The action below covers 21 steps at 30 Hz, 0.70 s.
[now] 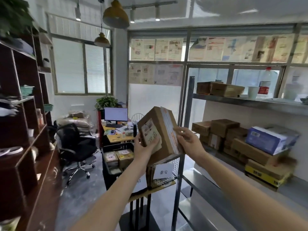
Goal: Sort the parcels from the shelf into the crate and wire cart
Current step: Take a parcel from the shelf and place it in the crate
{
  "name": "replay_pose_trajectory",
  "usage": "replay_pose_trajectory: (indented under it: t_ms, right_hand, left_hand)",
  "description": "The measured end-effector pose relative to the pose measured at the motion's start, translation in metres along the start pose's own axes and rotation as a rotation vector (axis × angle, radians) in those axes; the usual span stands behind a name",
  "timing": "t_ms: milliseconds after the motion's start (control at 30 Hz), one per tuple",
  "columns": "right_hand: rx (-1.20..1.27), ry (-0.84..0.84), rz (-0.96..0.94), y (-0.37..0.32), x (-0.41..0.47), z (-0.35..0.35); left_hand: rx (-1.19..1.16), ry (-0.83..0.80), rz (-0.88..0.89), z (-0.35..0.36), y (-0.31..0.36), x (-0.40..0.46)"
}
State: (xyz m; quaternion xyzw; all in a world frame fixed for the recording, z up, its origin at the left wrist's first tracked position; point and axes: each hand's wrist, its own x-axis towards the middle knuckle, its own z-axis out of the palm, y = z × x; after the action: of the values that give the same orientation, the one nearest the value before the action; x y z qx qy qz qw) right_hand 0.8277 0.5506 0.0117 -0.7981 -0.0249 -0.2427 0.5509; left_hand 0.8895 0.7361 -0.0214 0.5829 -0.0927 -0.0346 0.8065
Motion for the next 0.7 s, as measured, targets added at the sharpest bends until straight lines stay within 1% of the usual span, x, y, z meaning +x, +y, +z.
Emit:
replay_pose_trajectory:
  t_ms: [233,333,400,467,567,633,700]
  right_hand:
    - [-0.01,-0.121,0.086,0.035,0.064,0.034]
    - [0.018,-0.193,0.124,0.052,0.094,0.041]
    - [0.022,-0.209,0.136,0.064,0.116,0.041]
    - [0.069,-0.201,0.164,0.075,0.137,0.039]
    - [0.181,-0.162,0.214,0.087,0.163,0.034]
    - [0.209,-0.153,0.233,0.099,0.181,0.033]
    - [0.218,-0.154,0.25,0.109,0.195,0.036]
  left_hand:
    - [0.167,0.104,0.127,-0.028,-0.014,0.063]
    - [0.21,0.153,0.142,-0.029,-0.015,0.096]
    - [0.237,0.166,0.147,-0.026,-0.018,0.12]
    - [0.233,0.147,0.154,-0.022,-0.021,0.141]
    - [0.149,0.092,0.122,-0.015,-0.021,0.165]
    - [0.116,0.044,0.084,-0.011,-0.023,0.178]
    - [0.133,0.027,0.051,-0.011,-0.029,0.191]
